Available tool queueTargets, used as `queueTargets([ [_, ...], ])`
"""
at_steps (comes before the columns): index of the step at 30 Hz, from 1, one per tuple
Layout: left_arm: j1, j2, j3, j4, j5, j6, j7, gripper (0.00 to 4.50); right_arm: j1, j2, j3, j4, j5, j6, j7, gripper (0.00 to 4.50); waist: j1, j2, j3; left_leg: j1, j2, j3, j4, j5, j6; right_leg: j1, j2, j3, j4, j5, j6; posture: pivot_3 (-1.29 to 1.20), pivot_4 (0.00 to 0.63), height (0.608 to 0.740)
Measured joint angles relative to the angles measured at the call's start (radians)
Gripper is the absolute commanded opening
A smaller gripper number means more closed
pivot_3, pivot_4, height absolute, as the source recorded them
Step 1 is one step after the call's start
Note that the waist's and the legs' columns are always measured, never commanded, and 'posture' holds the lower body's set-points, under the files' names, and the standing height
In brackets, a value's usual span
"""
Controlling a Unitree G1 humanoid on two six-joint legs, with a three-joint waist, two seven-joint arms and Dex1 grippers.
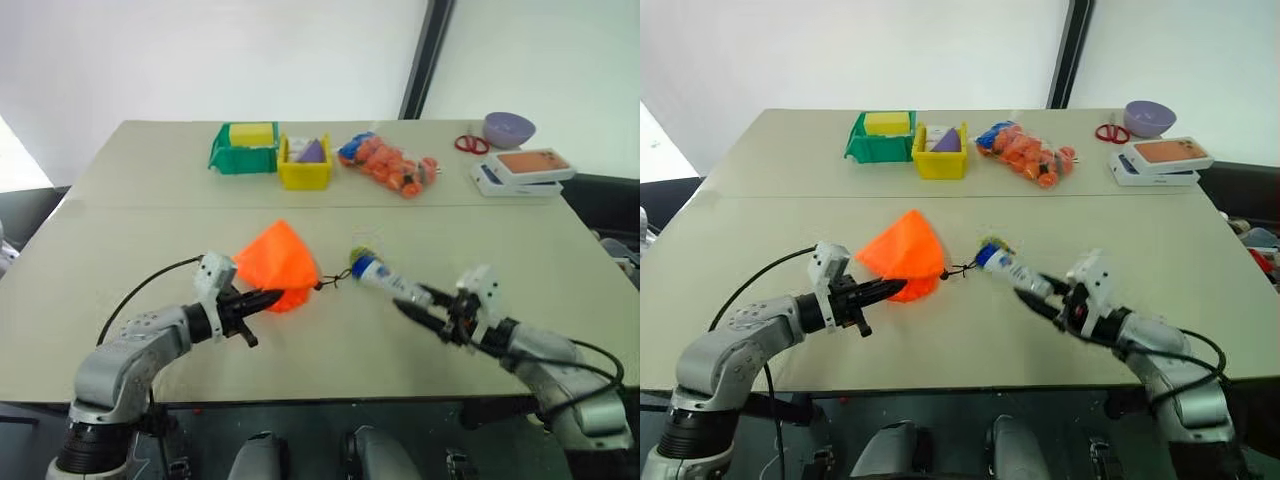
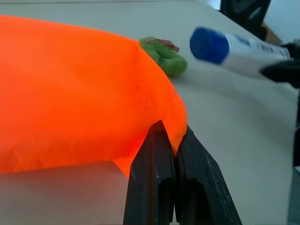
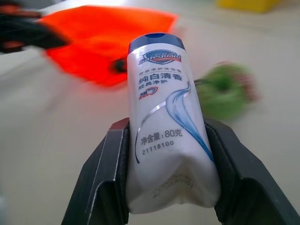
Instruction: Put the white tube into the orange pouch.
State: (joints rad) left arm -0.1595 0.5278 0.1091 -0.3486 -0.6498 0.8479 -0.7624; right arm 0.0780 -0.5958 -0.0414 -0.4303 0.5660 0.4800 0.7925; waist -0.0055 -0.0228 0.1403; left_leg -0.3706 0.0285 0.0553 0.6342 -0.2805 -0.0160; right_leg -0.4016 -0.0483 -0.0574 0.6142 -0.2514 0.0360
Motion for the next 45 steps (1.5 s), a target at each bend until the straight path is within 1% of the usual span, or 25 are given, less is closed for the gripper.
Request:
queueTargets([
  [2,-0.019,0.025,0.000,0.019,-0.017,0.013,-0.023,0.00,0.001,0.021,0.053,-0.048,0.005,0.029,-0.014,1.59,-0.002,0.000,0.000,-0.001,0.000,0.000,0.001,0.000,0.000,0.000,0.000,0.000,0.000,-0.001,0.001,0.00,0.150,0.740],
  [5,-0.038,0.059,-0.009,0.039,-0.018,0.019,-0.050,0.00,-0.011,0.073,0.125,-0.060,-0.014,0.043,-0.056,1.59,-0.002,0.000,0.000,-0.003,0.000,0.000,0.004,0.000,0.000,-0.001,0.000,0.000,0.000,0.000,0.000,0.00,0.150,0.740],
  [6,-0.044,0.063,-0.012,0.043,-0.018,0.019,-0.058,0.00,-0.018,0.082,0.148,-0.059,-0.028,0.044,-0.069,1.59,-0.002,0.000,0.000,-0.003,0.000,0.000,0.005,0.000,0.000,-0.001,0.000,0.000,0.000,0.001,-0.002,0.00,0.150,0.740],
  [13,-0.051,0.071,-0.017,0.053,-0.019,0.019,-0.067,0.00,-0.076,0.135,0.238,-0.011,-0.106,0.039,-0.105,1.59,0.003,-0.001,0.000,-0.005,-0.001,0.000,0.006,-0.001,0.002,-0.002,-0.001,0.000,-0.002,0.000,-0.001,0.00,0.150,0.740],
  [20,-0.042,0.073,-0.016,0.026,-0.039,0.031,-0.062,0.00,-0.130,0.190,0.267,0.072,-0.171,0.003,-0.121,1.59,0.011,0.000,0.000,-0.005,-0.001,0.000,0.006,-0.001,0.002,-0.003,-0.003,0.000,-0.002,0.000,-0.002,0.00,0.150,0.740],
  [25,-0.029,0.074,-0.016,0.017,-0.039,0.035,-0.057,0.00,-0.140,0.215,0.272,0.097,-0.203,-0.019,-0.129,1.59,0.015,0.000,0.000,-0.005,-0.001,0.000,0.004,-0.001,0.002,-0.003,-0.004,0.000,-0.002,0.000,-0.003,0.00,0.150,0.740],
  [29,-0.022,0.080,-0.024,0.000,-0.039,0.035,-0.058,0.00,-0.166,0.264,0.289,0.124,-0.240,-0.041,-0.161,1.59,0.015,0.000,0.000,-0.005,-0.001,0.000,0.003,-0.001,0.002,-0.004,-0.004,0.000,-0.002,0.000,-0.003,0.00,0.150,0.740],
  [34,-0.013,0.081,-0.064,-0.023,-0.037,0.035,-0.059,0.00,-0.203,0.336,0.318,0.180,-0.313,-0.063,-0.235,1.59,0.012,0.000,0.000,-0.005,-0.002,0.000,0.001,-0.001,0.001,-0.005,-0.005,0.000,-0.002,-0.001,-0.004,0.00,0.150,0.740],
  [40,-0.013,0.083,-0.105,-0.049,-0.029,0.029,-0.059,0.00,-0.289,0.411,0.350,0.272,-0.387,-0.084,-0.297,1.59,0.005,0.000,0.000,-0.005,-0.002,0.000,-0.001,0.000,0.001,-0.005,-0.006,0.000,-0.002,-0.001,-0.004,0.00,0.150,0.740],
  [45,-0.011,0.083,-0.128,-0.057,-0.017,0.020,-0.057,0.00,-0.378,0.453,0.388,0.355,-0.439,-0.084,-0.308,1.59,-0.008,0.000,0.000,-0.005,-0.003,0.000,-0.001,0.000,0.000,-0.005,-0.006,0.000,-0.002,-0.001,-0.004,0.00,0.150,0.740],
])
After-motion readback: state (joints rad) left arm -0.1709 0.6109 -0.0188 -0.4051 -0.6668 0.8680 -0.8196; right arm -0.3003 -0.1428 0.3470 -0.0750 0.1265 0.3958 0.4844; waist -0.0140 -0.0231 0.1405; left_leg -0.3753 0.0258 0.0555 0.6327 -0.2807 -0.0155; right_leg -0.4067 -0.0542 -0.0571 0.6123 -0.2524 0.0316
